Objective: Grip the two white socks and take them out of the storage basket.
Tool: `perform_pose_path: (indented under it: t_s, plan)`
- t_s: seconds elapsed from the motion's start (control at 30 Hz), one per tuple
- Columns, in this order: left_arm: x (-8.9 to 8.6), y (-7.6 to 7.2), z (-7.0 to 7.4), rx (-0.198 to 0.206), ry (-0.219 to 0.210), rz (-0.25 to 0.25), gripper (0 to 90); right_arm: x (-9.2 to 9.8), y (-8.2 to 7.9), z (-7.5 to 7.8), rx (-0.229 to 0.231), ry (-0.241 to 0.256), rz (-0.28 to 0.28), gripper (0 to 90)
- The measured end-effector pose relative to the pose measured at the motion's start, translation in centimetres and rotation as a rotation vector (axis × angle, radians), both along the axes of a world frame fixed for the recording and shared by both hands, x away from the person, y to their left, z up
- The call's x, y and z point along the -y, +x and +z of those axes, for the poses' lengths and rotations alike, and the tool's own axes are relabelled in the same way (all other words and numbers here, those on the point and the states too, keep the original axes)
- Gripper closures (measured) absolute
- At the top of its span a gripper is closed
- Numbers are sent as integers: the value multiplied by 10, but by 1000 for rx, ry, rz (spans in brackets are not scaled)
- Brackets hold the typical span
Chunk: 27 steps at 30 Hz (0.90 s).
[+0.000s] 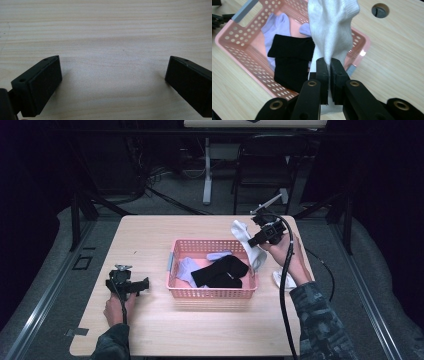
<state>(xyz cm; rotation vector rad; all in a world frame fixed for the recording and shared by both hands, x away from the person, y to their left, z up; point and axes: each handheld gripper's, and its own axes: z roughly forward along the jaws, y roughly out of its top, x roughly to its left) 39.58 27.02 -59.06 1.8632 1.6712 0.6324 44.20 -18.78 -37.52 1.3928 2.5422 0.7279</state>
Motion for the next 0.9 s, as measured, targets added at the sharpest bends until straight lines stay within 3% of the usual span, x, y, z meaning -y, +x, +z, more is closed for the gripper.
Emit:
perform_pose_path:
  t_s: [0.3, 0.47, 0.9]
  plan:
    - [0, 1, 0, 2, -1, 1, 7, 28, -8, 4, 24, 19, -46, 869]
    - [0, 1, 0, 1, -2, 0, 7, 40, -11, 5, 12, -27, -61, 869]
    - [0, 0, 0, 0, -1, 0, 7, 76, -19, 4, 44, 25, -128, 869]
